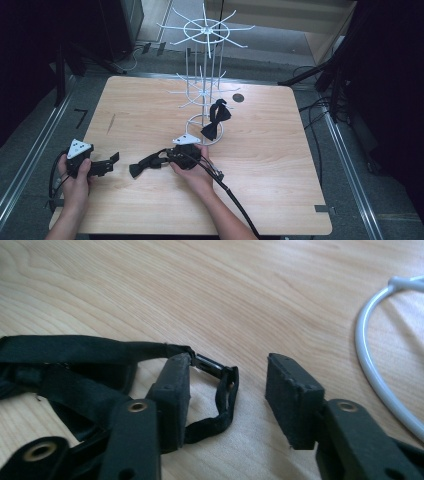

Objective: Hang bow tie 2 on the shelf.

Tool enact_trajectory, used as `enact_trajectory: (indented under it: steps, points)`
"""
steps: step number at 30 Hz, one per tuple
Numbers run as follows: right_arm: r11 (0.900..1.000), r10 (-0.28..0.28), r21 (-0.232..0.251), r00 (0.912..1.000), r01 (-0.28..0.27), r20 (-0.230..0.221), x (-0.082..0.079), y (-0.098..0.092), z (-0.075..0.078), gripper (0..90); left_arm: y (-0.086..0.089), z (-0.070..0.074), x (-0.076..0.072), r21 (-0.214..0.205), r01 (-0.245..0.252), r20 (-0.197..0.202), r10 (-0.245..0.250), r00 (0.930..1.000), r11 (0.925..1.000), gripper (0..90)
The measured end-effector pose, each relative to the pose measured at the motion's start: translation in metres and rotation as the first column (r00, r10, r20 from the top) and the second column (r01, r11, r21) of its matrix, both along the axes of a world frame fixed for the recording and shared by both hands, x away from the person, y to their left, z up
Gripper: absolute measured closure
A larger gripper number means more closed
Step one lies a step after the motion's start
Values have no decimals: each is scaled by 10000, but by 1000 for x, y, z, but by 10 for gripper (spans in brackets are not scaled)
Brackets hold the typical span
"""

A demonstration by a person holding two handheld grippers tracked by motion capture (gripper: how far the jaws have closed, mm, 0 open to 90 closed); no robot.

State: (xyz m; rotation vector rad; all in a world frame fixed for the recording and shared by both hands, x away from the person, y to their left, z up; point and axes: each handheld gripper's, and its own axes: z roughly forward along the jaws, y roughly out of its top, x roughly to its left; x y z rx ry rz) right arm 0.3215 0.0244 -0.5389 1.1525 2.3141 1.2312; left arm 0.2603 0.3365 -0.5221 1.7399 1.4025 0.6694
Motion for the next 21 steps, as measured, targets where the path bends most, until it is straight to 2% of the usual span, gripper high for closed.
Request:
enact_trajectory:
  steps: [1, 4, 10, 15, 21]
  points:
    - [9999, -61, -87, 9999, 59, -151, 1, 0, 0, 587, 0, 0, 0, 10, 4, 6, -4, 10000, 10000, 0]
    - [9997, -137, -180, 9999, 135, -72, 0, 0, 0, 654, 0, 0, 0, 9, 3, 8, -3, 10000, 10000, 0]
    - [9991, 66, -417, 9999, -62, 95, -3, 2, 0, 820, 0, 0, 0, 9, 3, 4, -3, 10000, 10000, 0]
    - [9984, 158, -555, 9997, -147, 201, -6, 2, 0, 874, 0, 0, 0, -7, 8, 6, -8, 10000, 10000, 0]
    - [9976, 260, -655, 9978, -220, 616, -11, 3, 0, 888, 0, 0, 0, -27, 8, 16, -8, 10000, 10000, 0]
